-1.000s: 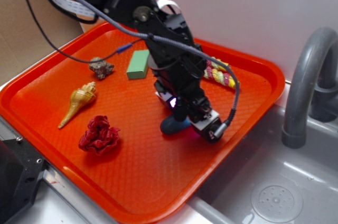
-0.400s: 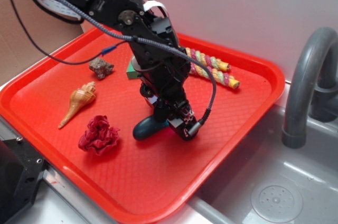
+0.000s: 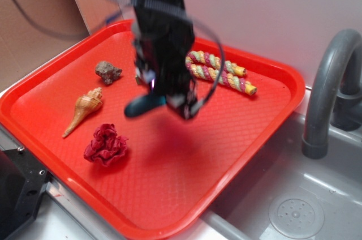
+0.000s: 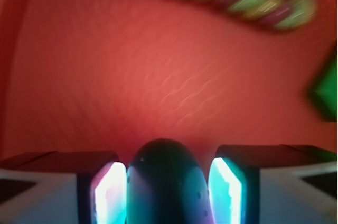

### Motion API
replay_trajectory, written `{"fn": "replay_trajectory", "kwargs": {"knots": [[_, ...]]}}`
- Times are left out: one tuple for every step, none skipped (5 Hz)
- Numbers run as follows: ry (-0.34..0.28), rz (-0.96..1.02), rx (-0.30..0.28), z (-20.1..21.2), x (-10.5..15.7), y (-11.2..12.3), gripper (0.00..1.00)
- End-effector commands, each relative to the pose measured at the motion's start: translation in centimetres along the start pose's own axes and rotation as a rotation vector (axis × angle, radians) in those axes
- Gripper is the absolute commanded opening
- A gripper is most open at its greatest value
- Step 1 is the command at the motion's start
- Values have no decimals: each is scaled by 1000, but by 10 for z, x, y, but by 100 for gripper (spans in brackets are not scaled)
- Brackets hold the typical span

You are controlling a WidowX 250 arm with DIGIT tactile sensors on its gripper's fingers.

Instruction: Grab the plastic pickle.

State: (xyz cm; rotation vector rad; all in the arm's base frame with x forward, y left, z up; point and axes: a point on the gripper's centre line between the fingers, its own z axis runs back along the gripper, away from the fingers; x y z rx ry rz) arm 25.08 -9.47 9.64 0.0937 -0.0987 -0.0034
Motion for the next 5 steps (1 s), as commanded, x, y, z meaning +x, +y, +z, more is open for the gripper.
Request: {"fn": "replay_trajectory", "kwargs": {"knots": [[-115, 167, -15, 94, 7, 36, 0], [-146, 167, -11, 128, -2, 53, 0], [-151, 170, 2, 150, -8, 61, 0], [-201, 146, 75, 163, -14, 64, 0], [-165, 119, 65, 156, -12, 69, 65]]}}
